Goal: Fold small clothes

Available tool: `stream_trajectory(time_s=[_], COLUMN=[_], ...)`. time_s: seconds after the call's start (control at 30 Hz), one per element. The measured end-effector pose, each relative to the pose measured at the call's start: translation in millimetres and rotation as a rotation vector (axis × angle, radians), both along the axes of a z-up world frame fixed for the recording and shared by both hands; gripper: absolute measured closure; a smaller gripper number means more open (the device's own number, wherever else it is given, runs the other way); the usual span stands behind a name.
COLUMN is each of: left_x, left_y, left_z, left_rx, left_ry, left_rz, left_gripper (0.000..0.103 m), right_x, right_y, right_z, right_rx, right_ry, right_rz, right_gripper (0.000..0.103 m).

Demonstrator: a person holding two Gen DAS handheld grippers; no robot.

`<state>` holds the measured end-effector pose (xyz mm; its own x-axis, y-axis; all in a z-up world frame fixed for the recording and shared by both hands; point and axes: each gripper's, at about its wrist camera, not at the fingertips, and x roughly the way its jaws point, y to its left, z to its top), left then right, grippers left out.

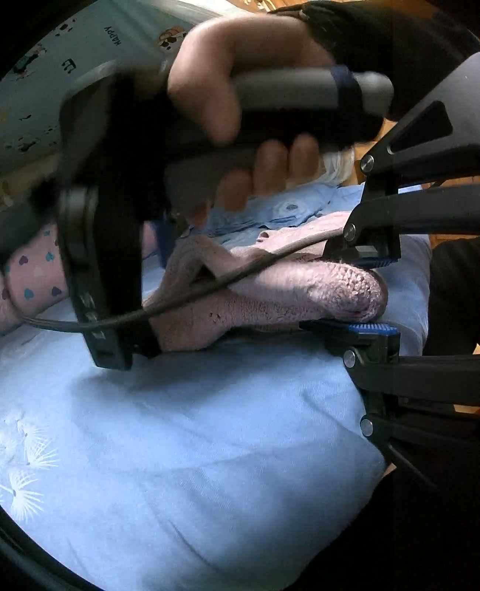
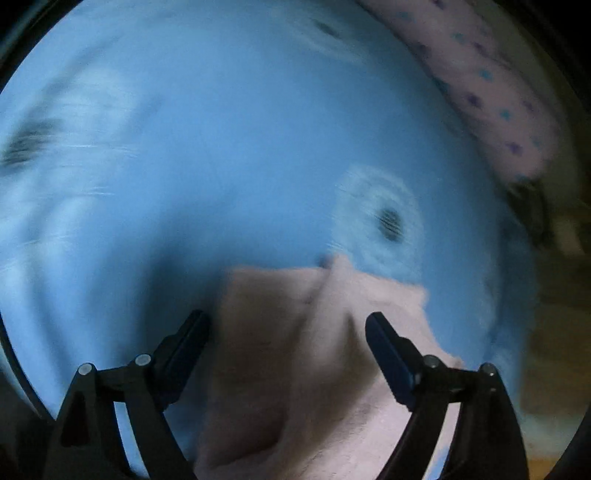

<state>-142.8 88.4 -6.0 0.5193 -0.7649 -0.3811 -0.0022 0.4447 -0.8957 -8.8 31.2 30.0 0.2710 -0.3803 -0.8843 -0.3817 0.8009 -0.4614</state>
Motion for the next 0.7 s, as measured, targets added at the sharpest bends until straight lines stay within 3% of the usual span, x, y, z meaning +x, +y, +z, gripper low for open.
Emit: stream_trajectory(time_s=[0.07,0.13,0.17,0.2,0.3,0.4,0.57,0.63,0.67,0.7], left_x=[0,2,3,5,7,9,10,10,10,10], left_y=[1,1,2,3,11,11,5,5,3,3], left_z=[1,2,2,2,4,4,13,18,18,19], left_rx=[-0.004,-0.004,-0.004,-0.001,-0.004,0.015,0.091,0.108,0.113,0.116], left_ry=[0.001,0.001,0.001,0.000,-0.010,-0.017,-0.047,-0.051,-0.051,-0.051], left_rz=[0.000,-0.001,-0.001,0.002,0.023,0.025,0.011,0.009,0.010,0.010], left_gripper=[0.101,0.101,0.101,0.101,0.101,0.101,0.101,0.101,0.101,0.101], right_x=[7,13,14,16,36,49,48,44,41,35], right_y=[-9,-6,-5,-5,-25,-50,-56,-49,-44,-38], right_z=[-4,2,7,12,29,31,18,18,17,18], right_rx=[0.067,0.135,0.110,0.140,0.309,0.409,0.422,0.391,0.370,0.348], right_ry=[0.028,0.037,0.006,-0.005,0.014,0.040,0.069,0.074,0.094,0.116], right_rz=[-0.094,-0.100,-0.087,-0.078,-0.174,-0.274,-0.277,-0.255,-0.238,-0.222], right_gripper=[0.018,0.067,0.079,0.081,0.082,0.082,0.080,0.072,0.056,0.030])
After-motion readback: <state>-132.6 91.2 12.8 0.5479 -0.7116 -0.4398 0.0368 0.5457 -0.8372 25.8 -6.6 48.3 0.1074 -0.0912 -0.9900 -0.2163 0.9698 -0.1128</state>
